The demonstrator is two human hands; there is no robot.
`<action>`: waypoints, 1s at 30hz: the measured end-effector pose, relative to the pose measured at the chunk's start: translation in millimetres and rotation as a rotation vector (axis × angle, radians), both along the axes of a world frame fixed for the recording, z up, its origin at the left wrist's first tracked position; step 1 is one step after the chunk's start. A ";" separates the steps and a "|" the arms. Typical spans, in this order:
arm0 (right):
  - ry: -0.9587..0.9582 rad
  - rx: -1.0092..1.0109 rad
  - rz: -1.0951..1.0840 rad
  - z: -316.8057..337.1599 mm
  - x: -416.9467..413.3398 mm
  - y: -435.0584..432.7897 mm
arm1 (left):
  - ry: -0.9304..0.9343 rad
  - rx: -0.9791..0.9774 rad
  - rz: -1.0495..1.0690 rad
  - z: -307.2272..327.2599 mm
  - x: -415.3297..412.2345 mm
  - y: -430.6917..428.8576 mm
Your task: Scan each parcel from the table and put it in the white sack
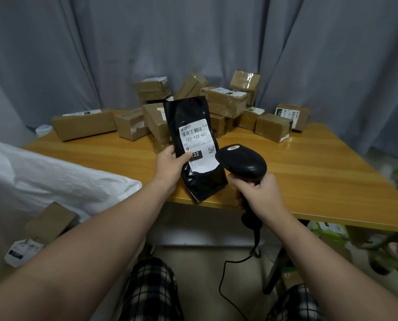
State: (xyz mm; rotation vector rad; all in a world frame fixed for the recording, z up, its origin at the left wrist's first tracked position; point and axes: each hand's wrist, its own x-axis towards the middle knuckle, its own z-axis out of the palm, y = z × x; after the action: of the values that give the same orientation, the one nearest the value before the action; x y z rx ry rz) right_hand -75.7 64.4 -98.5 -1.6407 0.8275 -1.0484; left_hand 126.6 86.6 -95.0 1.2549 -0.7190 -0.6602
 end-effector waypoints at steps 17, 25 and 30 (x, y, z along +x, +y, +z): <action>0.014 -0.033 0.008 14.3 17.1 7.0 | -0.114 0.012 0.008 1.5 -0.7 0.4; 0.021 -0.051 0.011 14.0 15.8 8.4 | -0.122 0.019 0.018 2.1 -1.8 1.8; -0.011 -0.043 0.063 12.8 15.9 9.7 | -0.119 0.016 0.016 5.8 -4.3 5.4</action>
State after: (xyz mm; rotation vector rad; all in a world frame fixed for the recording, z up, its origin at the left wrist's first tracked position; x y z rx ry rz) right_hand -59.8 74.1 -85.7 -1.6846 0.7464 -1.0365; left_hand 122.3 92.0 -89.2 1.3213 -0.8027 -0.5828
